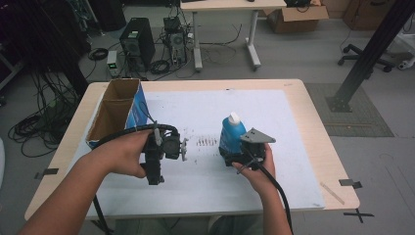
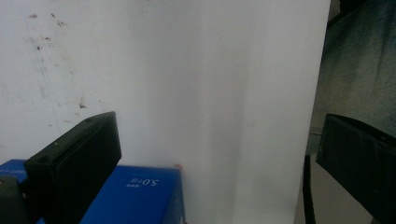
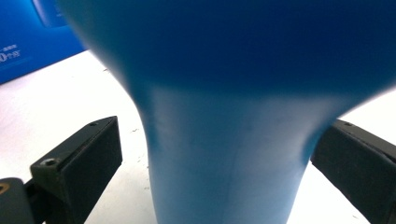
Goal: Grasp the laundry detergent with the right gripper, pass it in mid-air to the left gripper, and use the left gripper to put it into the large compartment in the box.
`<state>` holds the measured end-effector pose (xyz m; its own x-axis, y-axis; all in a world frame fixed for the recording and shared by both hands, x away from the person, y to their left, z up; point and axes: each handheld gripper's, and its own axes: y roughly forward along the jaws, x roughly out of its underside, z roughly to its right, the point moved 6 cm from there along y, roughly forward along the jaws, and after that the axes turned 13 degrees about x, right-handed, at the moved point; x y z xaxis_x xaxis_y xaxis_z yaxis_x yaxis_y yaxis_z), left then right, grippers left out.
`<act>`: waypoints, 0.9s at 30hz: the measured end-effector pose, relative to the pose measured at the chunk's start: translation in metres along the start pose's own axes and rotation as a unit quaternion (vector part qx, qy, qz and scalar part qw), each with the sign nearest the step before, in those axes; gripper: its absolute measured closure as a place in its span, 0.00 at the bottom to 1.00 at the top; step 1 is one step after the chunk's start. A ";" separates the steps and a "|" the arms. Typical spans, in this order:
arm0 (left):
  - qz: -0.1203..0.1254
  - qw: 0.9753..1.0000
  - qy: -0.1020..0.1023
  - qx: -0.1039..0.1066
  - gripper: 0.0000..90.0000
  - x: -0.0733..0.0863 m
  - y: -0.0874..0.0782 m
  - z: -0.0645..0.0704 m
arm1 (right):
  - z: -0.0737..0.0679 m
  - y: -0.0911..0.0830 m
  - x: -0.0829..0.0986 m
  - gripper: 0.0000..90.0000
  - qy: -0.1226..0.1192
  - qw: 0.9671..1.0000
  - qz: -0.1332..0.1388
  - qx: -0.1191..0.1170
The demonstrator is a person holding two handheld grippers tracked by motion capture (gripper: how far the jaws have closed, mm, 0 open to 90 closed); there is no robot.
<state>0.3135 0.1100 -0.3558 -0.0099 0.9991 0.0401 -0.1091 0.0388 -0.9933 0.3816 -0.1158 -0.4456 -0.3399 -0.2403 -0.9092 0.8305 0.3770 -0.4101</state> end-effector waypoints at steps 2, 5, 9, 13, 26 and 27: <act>0.001 1.000 0.000 0.000 0.00 0.000 0.000 0.000 | -0.001 0.000 0.000 0.02 -0.001 1.000 0.003 0.006; 0.003 1.000 -0.001 0.001 0.00 0.001 0.001 0.000 | -0.002 -0.001 -0.001 0.02 0.005 1.000 0.014 0.011; 0.003 1.000 -0.002 0.000 0.00 0.002 0.001 0.000 | -0.003 0.000 -0.002 0.04 0.005 1.000 0.017 0.018; 0.003 1.000 -0.002 -0.002 0.00 0.003 0.000 0.000 | -0.005 0.000 -0.002 0.07 0.006 1.000 0.020 0.023; 0.004 1.000 -0.005 -0.002 0.00 0.004 0.001 -0.002 | -0.007 0.001 -0.002 0.21 0.012 0.999 0.029 0.023; 0.005 1.000 -0.005 -0.002 0.00 0.004 0.001 -0.002 | -0.007 0.001 -0.002 0.22 0.011 0.999 0.029 0.024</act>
<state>0.3152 0.1139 -0.3571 -0.0208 0.9993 0.0323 -0.1043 0.0299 -0.9941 0.3800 -0.1087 -0.4449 -0.2996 -0.1983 -0.9332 0.8692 0.3467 -0.3527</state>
